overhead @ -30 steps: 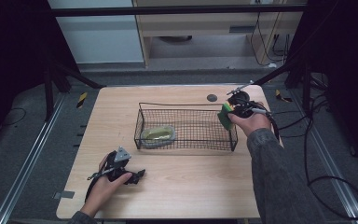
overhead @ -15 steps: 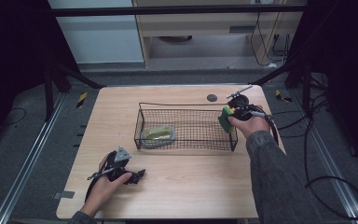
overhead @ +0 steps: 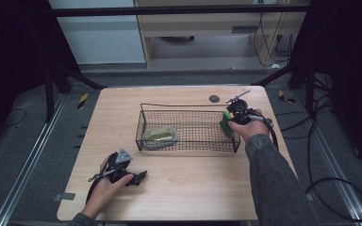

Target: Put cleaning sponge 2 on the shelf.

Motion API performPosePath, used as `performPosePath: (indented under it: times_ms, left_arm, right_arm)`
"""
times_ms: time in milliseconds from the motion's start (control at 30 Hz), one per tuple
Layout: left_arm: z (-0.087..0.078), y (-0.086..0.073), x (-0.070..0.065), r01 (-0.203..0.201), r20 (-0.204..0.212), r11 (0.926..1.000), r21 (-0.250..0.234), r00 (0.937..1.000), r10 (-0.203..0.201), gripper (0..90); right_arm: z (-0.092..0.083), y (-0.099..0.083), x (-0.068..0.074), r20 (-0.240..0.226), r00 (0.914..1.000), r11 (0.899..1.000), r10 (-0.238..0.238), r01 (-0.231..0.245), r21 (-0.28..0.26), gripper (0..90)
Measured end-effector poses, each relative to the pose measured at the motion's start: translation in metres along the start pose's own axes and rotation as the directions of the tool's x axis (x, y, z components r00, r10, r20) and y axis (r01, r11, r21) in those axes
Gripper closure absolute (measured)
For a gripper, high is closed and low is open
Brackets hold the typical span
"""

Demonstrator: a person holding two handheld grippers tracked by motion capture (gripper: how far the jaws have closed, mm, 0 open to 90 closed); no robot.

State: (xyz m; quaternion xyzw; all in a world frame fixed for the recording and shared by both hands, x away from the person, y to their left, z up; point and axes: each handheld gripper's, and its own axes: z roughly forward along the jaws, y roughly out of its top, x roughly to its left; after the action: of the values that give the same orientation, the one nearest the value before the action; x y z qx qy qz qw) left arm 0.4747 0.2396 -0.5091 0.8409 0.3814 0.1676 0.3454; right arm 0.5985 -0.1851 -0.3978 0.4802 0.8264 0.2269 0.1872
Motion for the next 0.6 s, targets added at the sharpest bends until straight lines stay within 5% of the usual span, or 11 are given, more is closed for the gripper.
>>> performPosePath:
  times_ms: [600]
  left_arm:
    - [0.0,0.0,0.0,-0.001,0.0,1.0,-0.001,1.0,0.001,0.0]
  right_arm:
    - [0.014,0.003,0.005,0.01,0.9999,0.999,-0.01,0.009,0.031,65.0]
